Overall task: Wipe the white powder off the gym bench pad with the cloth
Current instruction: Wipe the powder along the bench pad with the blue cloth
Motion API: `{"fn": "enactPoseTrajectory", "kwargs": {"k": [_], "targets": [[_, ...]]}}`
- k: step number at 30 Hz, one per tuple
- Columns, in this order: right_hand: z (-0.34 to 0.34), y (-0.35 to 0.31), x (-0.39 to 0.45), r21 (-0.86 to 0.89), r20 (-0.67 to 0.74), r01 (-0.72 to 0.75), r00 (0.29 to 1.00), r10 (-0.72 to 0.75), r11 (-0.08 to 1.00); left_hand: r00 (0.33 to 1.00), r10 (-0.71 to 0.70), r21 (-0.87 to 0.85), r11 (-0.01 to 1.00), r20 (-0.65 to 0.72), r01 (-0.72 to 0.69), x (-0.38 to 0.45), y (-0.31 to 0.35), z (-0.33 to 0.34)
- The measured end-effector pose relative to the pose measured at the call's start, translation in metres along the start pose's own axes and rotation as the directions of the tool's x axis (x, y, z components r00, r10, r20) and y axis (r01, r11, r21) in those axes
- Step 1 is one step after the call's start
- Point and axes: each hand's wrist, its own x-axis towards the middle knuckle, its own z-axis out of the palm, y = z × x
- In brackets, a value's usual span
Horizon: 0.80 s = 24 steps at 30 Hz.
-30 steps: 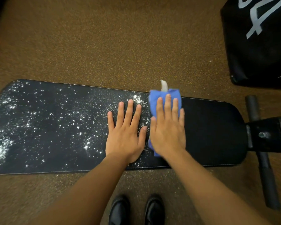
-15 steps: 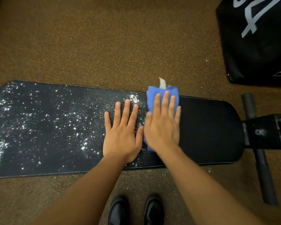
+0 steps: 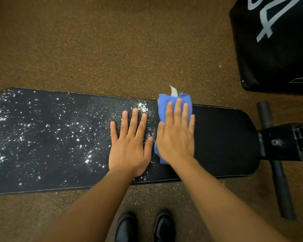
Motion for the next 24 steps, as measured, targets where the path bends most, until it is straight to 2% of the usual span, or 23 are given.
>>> {"fn": "enactPoseTrajectory", "kwargs": {"k": [4, 7, 11, 13, 15, 19, 21, 24], "targets": [[0.001, 0.026, -0.072, -0.046, 0.060, 0.176, 0.983, -0.173, 0.983, 1.000, -0.001, 0.001, 1.000, -0.005, 0.001, 0.000, 0.000, 0.000], [-0.004, 0.054, -0.054, -0.063, 0.068, 0.078, 0.995, -0.074, 0.995, 1.000, -0.004, -0.001, 1.000, -0.001, 0.004, -0.001, 0.001, -0.001], [-0.007, 0.029, 0.015, -0.002, 0.019, -0.085, 0.996, 0.085, 0.996, 1.000, -0.008, 0.009, 1.000, 0.009, 0.008, -0.001, 0.002, -0.002], [-0.005, 0.013, 0.017, 0.014, 0.013, -0.060, 0.998, 0.060, 0.998, 1.000, -0.011, 0.012, 1.000, 0.014, 0.011, 0.000, 0.001, -0.002], [-0.003, 0.006, -0.009, -0.015, 0.018, 0.033, 0.999, -0.033, 0.999, 1.000, -0.010, 0.008, 1.000, 0.013, 0.010, 0.000, 0.001, -0.002], [0.001, 0.030, -0.074, -0.052, 0.077, 0.217, 0.974, -0.213, 0.975, 1.000, -0.006, -0.003, 1.000, 0.003, 0.006, -0.001, 0.001, -0.002], [-0.001, 0.051, -0.072, -0.085, 0.076, 0.213, 0.976, -0.206, 0.973, 1.000, -0.004, 0.003, 1.000, 0.005, 0.004, -0.001, 0.001, -0.001], [-0.005, 0.055, -0.036, -0.077, 0.062, 0.080, 0.995, -0.075, 0.994, 1.000, -0.007, 0.009, 1.000, 0.006, 0.007, -0.001, 0.001, -0.001]]}}
